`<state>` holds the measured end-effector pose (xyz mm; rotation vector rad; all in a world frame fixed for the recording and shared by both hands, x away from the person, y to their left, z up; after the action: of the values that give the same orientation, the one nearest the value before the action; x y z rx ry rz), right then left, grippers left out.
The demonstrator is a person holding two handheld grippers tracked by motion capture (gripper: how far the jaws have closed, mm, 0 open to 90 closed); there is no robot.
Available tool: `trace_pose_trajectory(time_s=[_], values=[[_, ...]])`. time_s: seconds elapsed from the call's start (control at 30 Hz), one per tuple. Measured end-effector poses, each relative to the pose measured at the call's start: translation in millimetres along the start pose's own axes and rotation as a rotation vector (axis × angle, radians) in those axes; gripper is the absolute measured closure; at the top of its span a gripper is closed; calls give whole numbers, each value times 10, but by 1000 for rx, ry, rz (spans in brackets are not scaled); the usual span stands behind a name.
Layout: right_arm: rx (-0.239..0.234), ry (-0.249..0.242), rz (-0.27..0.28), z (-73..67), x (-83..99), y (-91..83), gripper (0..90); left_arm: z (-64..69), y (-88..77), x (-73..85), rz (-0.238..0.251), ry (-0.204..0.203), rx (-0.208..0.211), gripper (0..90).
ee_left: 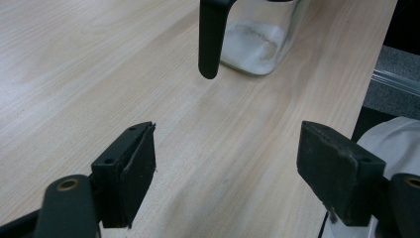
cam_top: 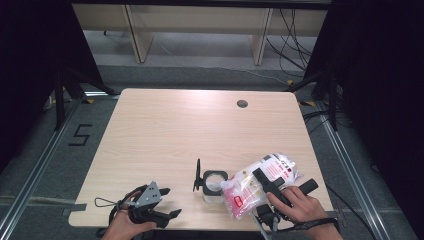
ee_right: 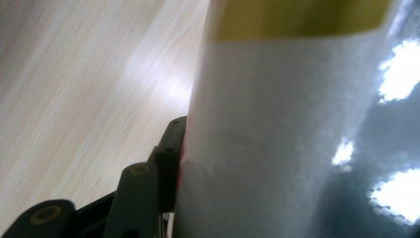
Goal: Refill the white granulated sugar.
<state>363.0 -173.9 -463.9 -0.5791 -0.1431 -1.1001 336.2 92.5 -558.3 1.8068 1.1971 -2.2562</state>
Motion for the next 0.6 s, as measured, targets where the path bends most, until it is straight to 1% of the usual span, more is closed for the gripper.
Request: trace_pose_trajectory(time_s=[0.03,0.07,0.1,0.13,0.23,0.27,0.3,0.37,0.4,0.47,0.53,0.57,0.6], values=[[-7,24,-5,-16,2,-6,540,-5,-2,-2,-1,10,2,227],[-5,28,-5,-18,3,-3,540,-2,-1,-2,0,2,-1,227],[-3,-8,4,2,-1,8,540,-2,0,-2,0,3,0,227],[-3,-18,6,9,0,10,540,-3,-1,-3,0,8,1,227],[-2,-8,4,5,-1,3,540,-9,1,5,-9,21,4,228],[-7,14,-1,-6,-7,-3,541,-3,1,11,-14,9,4,227],[-4,20,-1,-6,-10,-4,541,10,3,3,-6,-1,8,227],[-3,26,3,-5,-16,-2,541,5,2,0,-4,3,4,228],[-4,26,3,-6,-16,0,541,5,1,2,-3,-3,2,227],[-7,26,3,-12,-15,4,541,-3,-1,-2,-1,8,2,228],[-4,25,6,-16,-10,5,541,-3,0,-2,-1,8,2,227],[-10,20,2,-17,-6,4,542,-13,-9,6,-13,23,2,227],[-10,19,3,-17,-4,5,542,4,-2,2,-5,-3,0,228]])
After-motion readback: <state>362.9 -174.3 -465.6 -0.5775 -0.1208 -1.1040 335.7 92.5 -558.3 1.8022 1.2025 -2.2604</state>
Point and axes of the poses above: each handheld gripper's, and its own axes: y roughly forward along the jaws, x roughly out of its underside, z roughly to its right, the point moved 10 cm from there along y, roughly forward along the jaws, and after that the axes turned 3 degrees about z, right-handed, at the moved point
